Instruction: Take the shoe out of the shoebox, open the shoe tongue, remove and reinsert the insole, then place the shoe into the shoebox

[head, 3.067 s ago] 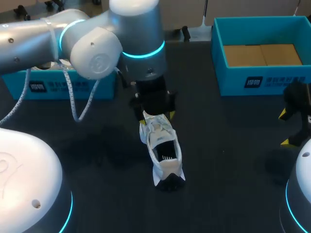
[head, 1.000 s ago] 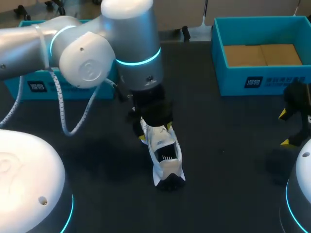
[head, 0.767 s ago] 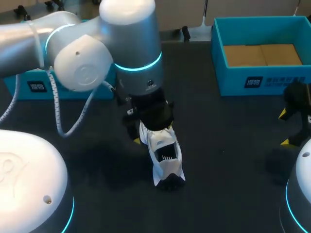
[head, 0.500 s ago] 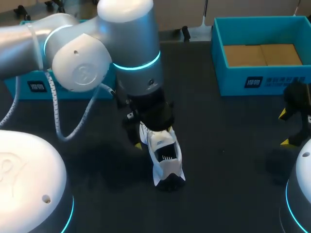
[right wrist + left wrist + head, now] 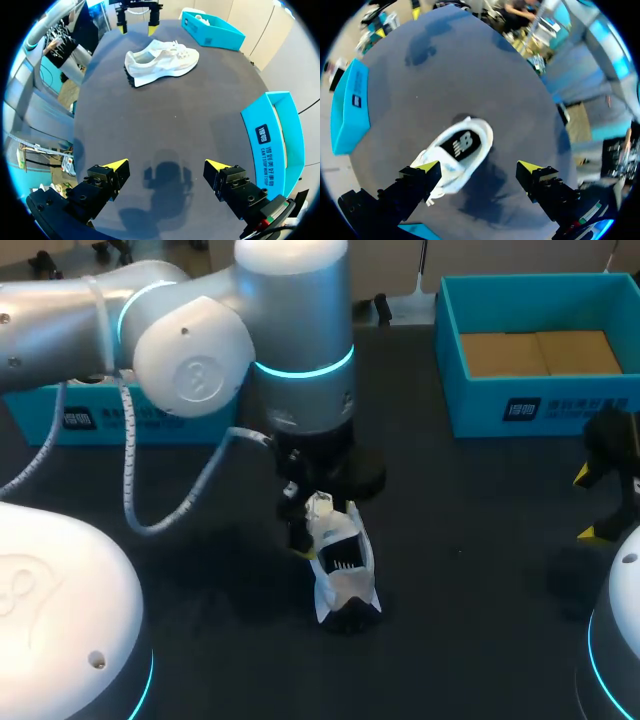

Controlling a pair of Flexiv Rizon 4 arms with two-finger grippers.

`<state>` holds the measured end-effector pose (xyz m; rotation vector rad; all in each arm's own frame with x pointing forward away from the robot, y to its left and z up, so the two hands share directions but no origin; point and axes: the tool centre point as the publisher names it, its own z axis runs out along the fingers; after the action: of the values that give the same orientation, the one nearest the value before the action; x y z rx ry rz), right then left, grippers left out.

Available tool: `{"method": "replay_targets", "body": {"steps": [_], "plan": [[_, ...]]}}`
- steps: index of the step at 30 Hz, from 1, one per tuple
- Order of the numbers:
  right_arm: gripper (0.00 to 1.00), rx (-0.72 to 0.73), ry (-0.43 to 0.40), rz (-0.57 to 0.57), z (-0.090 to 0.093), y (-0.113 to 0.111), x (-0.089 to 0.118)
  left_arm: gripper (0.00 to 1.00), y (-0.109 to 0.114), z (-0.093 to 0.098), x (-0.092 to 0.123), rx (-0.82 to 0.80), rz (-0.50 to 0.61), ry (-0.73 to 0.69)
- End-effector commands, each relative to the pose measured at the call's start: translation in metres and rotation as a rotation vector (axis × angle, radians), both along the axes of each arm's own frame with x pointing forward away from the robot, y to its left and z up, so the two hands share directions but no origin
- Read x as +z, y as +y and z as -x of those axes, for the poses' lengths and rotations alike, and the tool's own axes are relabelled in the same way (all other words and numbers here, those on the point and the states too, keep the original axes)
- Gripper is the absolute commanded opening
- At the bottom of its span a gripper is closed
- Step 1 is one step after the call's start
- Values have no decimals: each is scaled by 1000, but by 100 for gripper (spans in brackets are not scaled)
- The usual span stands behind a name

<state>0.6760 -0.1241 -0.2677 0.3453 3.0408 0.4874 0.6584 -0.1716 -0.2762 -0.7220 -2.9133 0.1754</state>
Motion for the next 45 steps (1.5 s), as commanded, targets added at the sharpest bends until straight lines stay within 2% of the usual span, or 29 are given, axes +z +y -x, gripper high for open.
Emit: {"method": "replay_targets", "body": {"steps": [1,6,14,29,32,39,45], "plan": [[100,-2,-1,4,1,1,0,100,-13,16,-15,147,-13,-45],[100,-2,-1,4,1,1,0,100,-20,31,-20,300,-74,-141],[100,-2,-1,4,1,1,0,100,-23,34,-33,434,-91,-196],[100,-2,-1,4,1,1,0,100,-21,31,-69,560,-80,-126],[100,-2,-1,4,1,1,0,100,-26,36,-80,542,-77,-91],[100,-2,-1,4,1,1,0,100,-37,40,-102,571,-116,-119],[100,-2,-1,4,1,1,0,100,-43,41,-111,566,-118,-119]]}}
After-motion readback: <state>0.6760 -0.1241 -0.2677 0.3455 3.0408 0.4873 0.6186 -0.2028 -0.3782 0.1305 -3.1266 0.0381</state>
